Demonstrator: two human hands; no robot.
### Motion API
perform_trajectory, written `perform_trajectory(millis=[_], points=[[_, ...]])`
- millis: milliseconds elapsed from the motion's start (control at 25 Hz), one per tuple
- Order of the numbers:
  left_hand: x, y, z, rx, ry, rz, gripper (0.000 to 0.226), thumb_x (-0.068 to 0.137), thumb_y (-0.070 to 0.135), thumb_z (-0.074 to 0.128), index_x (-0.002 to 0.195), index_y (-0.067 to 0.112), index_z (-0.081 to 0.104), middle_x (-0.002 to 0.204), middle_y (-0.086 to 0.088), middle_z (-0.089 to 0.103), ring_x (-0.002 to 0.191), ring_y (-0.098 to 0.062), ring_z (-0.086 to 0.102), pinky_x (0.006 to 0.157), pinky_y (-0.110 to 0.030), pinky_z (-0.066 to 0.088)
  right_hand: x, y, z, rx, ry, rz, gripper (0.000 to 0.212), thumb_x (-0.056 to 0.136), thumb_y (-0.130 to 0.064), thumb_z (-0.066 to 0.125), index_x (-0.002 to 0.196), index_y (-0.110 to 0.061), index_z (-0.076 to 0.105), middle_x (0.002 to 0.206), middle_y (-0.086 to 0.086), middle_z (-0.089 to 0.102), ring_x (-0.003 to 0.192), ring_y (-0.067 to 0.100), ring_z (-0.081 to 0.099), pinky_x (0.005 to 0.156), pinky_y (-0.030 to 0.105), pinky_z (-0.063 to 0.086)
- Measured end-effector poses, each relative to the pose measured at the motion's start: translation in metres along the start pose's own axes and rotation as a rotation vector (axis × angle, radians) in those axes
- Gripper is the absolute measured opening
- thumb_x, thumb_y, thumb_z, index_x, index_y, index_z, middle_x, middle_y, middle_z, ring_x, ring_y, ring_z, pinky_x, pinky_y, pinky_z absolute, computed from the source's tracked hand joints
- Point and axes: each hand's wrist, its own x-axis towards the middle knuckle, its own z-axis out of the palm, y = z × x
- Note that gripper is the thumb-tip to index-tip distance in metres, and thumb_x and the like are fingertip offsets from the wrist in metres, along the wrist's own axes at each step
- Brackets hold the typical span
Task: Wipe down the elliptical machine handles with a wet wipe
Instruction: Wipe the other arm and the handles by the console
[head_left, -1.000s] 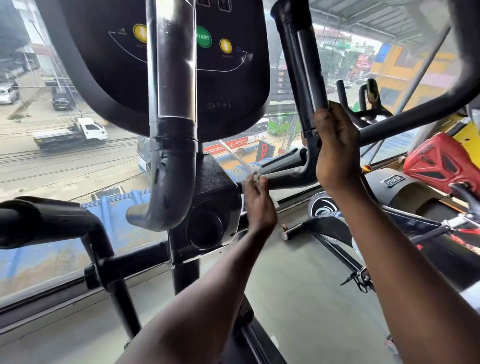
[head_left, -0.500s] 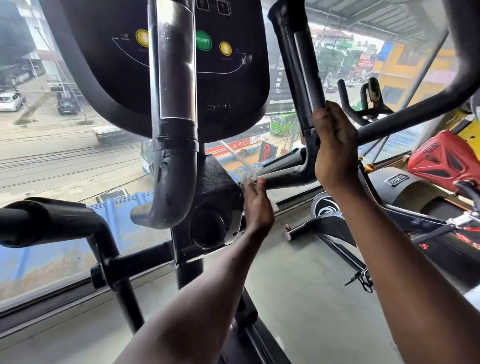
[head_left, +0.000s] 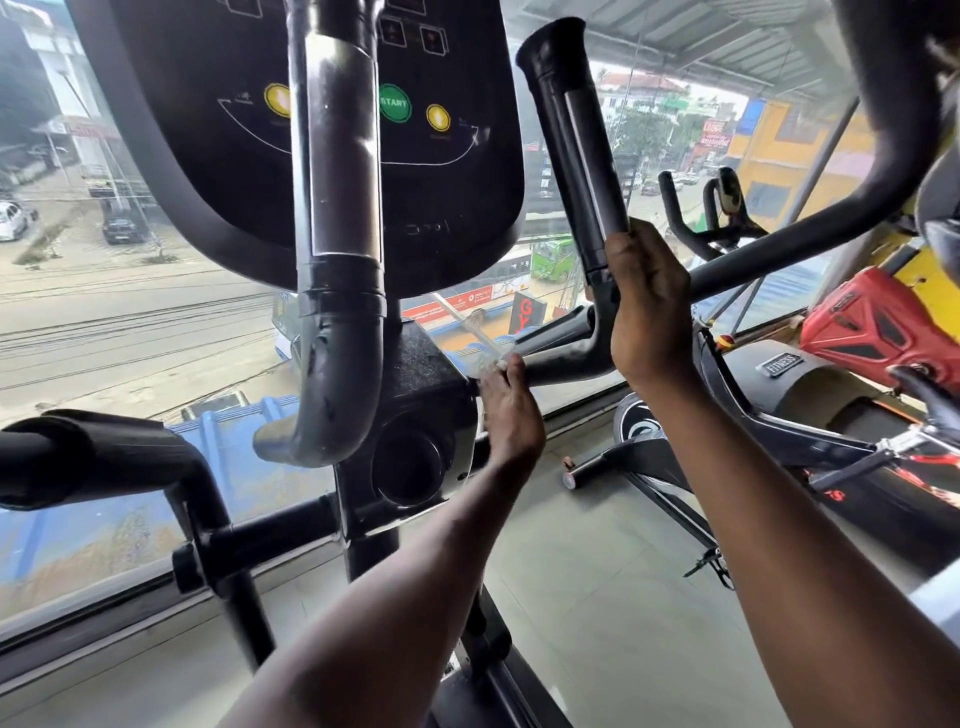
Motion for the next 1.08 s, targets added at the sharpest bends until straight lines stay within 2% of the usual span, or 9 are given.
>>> perform_trajectory(millis=[160, 240, 400, 520, 680, 800, 880, 960, 1080], points=[[-0.023, 0.020, 0.011, -0.040, -0.037, 0.185, 0.077, 0.090, 0.062, 0.018, 0.149, 0.015, 0.033, 0.158, 0.000, 0.027, 0.148, -0.011, 0.017, 0.120, -0.030, 0.011, 0.000, 0.002, 0.003, 0.013, 0.004, 0.014, 0.031, 0.099, -0.011, 0.041, 0.074, -0.030, 0.041, 0.058, -0.021, 0.046, 0.055, -0.004, 0.036, 0.056, 0.012, 0.028], [-0.007, 0.001, 0.007, -0.072, -0.013, 0.103, 0.066, 0.097, 0.056, 0.020, 0.144, 0.013, 0.038, 0.153, -0.002, 0.033, 0.144, -0.013, 0.024, 0.122, -0.036, 0.013, 0.001, 0.002, 0.002, 0.020, 0.003, 0.020, 0.031, 0.098, -0.011, 0.041, 0.073, -0.029, 0.041, 0.057, -0.021, 0.045, 0.055, -0.004, 0.035, 0.056, 0.012, 0.028], [0.012, -0.012, -0.002, -0.003, -0.044, -0.123, 0.068, 0.101, 0.052, 0.018, 0.153, 0.008, 0.024, 0.163, -0.010, 0.013, 0.151, -0.016, 0.005, 0.124, -0.035, 0.002, 0.001, 0.003, 0.001, 0.018, -0.002, -0.010, 0.024, 0.097, -0.020, 0.042, 0.075, -0.030, 0.043, 0.059, -0.021, 0.046, 0.056, -0.004, 0.036, 0.057, 0.013, 0.028], [0.000, 0.012, 0.001, -0.090, -0.004, -0.057, 0.085, 0.089, 0.067, 0.017, 0.140, 0.002, 0.040, 0.151, -0.018, 0.034, 0.143, -0.029, 0.027, 0.119, -0.047, 0.021, 0.001, 0.001, 0.001, -0.023, 0.002, -0.018, 0.025, 0.098, -0.018, 0.041, 0.077, -0.031, 0.045, 0.063, -0.023, 0.049, 0.059, -0.005, 0.038, 0.059, 0.013, 0.031], [-0.041, 0.054, -0.001, -0.096, -0.078, 0.124, 0.050, 0.104, 0.043, 0.024, 0.140, 0.015, 0.044, 0.149, -0.001, 0.039, 0.134, -0.001, 0.029, 0.114, -0.023, 0.018, -0.001, -0.002, -0.001, -0.089, 0.022, -0.030, 0.019, 0.097, -0.025, 0.038, 0.082, -0.032, 0.046, 0.066, -0.018, 0.051, 0.062, -0.005, 0.044, 0.062, 0.011, 0.032], [-0.070, 0.091, -0.003, -0.163, -0.080, 0.246, 0.044, 0.102, 0.042, 0.028, 0.124, 0.019, 0.057, 0.134, 0.002, 0.056, 0.125, -0.006, 0.046, 0.107, -0.024, 0.032, -0.001, -0.004, -0.003, -0.128, -0.027, 0.027, 0.020, 0.099, -0.026, 0.035, 0.102, -0.018, 0.054, 0.079, -0.017, 0.051, 0.070, -0.005, 0.046, 0.069, 0.009, 0.035], [-0.076, 0.109, -0.007, -0.248, -0.084, 0.204, 0.041, 0.099, 0.044, 0.036, 0.112, 0.019, 0.065, 0.115, 0.001, 0.068, 0.108, -0.009, 0.060, 0.095, -0.027, 0.045, 0.000, -0.011, -0.008, -0.124, -0.103, 0.114, 0.027, 0.102, -0.027, 0.037, 0.118, -0.015, 0.055, 0.094, -0.013, 0.054, 0.082, -0.002, 0.049, 0.075, 0.007, 0.036], [-0.076, 0.119, -0.016, -0.310, -0.099, 0.137, 0.027, 0.098, 0.028, 0.050, 0.106, 0.012, 0.071, 0.102, -0.003, 0.075, 0.091, -0.005, 0.067, 0.082, -0.020, 0.050, -0.002, -0.011, -0.016, -0.137, -0.154, 0.208, 0.031, 0.101, -0.036, 0.038, 0.121, -0.020, 0.057, 0.103, -0.003, 0.058, 0.092, 0.008, 0.053, 0.081, 0.018, 0.041], [-0.070, 0.131, -0.031, -0.443, -0.010, 0.023, 0.016, 0.087, 0.007, 0.062, 0.096, 0.009, 0.075, 0.090, -0.006, 0.076, 0.079, -0.011, 0.067, 0.078, -0.023, 0.051, -0.019, -0.005, -0.025, -0.177, 0.129, 0.172, 0.032, 0.095, -0.041, 0.046, 0.118, -0.023, 0.060, 0.110, 0.008, 0.061, 0.100, 0.025, 0.059, 0.088, 0.034, 0.046]])
